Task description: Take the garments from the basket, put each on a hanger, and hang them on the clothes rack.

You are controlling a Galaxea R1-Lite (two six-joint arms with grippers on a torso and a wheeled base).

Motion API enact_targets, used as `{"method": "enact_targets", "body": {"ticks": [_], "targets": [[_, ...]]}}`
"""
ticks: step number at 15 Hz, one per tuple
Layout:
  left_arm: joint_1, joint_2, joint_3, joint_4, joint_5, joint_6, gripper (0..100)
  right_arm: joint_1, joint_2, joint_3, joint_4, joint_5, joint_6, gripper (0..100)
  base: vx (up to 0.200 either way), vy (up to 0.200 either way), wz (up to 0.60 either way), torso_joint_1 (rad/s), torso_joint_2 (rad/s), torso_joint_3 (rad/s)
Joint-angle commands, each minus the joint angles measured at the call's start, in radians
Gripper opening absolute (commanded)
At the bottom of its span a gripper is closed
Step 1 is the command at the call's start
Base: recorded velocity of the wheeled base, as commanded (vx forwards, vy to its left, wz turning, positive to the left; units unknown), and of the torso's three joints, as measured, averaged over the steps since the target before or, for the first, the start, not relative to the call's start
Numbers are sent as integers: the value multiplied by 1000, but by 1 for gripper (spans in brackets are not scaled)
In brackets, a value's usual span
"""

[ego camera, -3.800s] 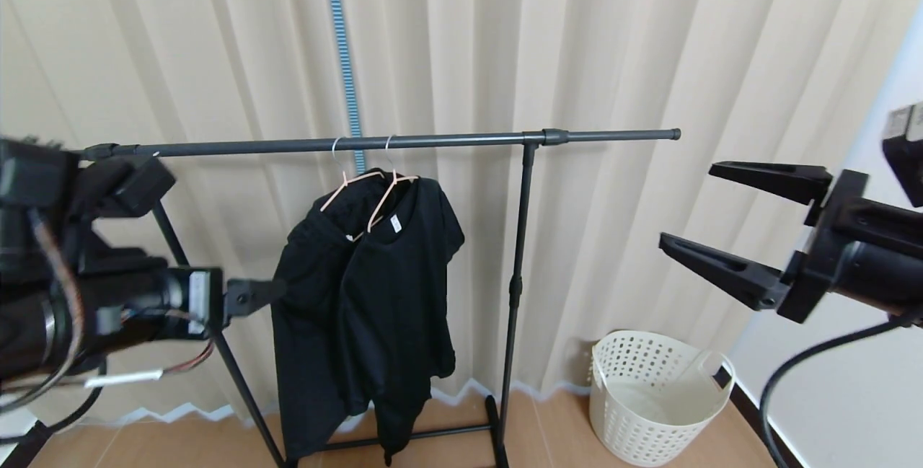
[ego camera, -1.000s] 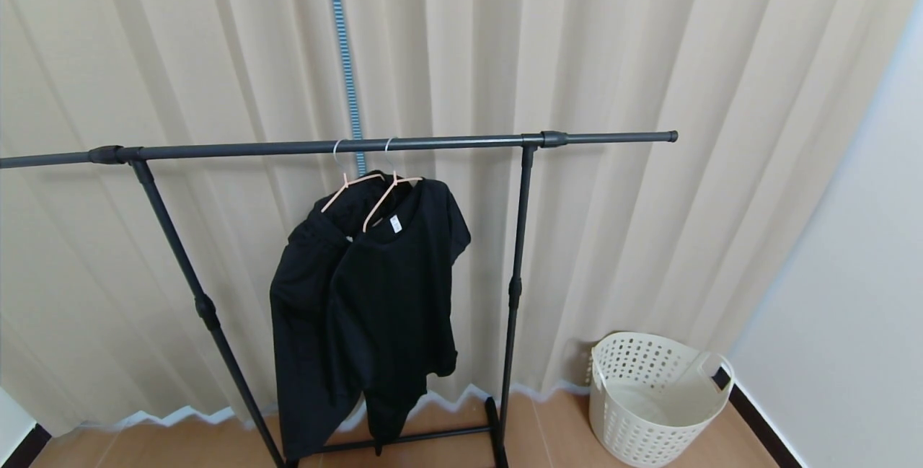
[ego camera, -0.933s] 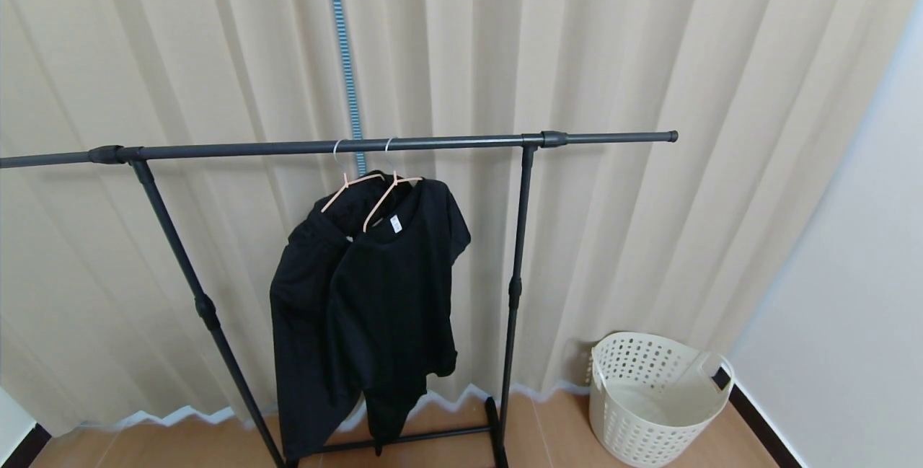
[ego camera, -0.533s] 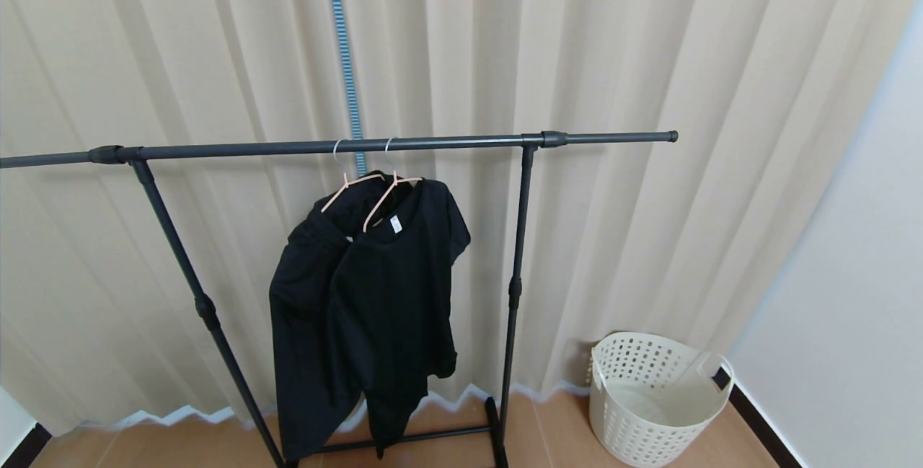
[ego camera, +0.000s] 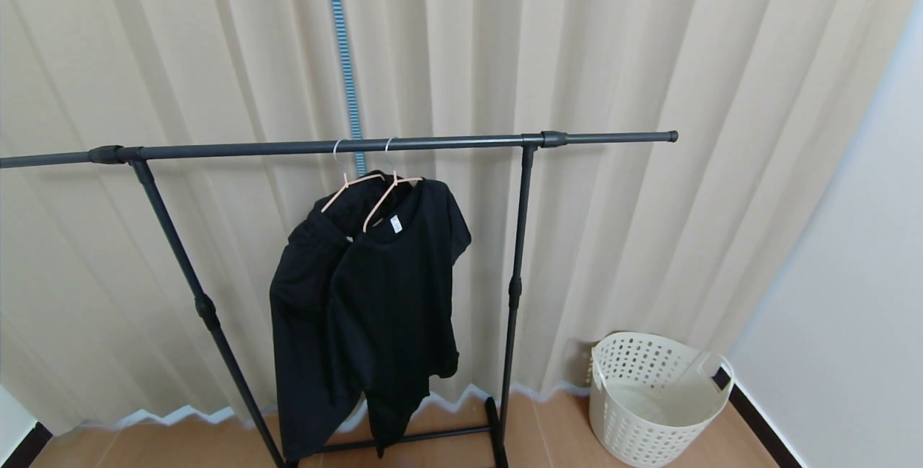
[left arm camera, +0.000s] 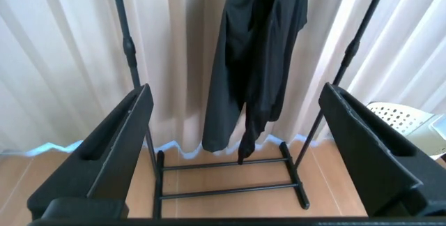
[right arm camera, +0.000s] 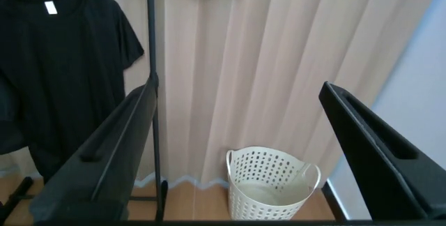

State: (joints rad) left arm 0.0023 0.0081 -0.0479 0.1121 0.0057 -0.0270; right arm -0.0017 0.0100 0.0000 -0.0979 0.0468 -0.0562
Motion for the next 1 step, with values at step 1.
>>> {"method": "enact_targets", "body": {"ticks": [1], "targets": [[1,4,0,0,0,-1,100,0,4,0,0,1,-1,100,0,0,0,0,0,0]]}}
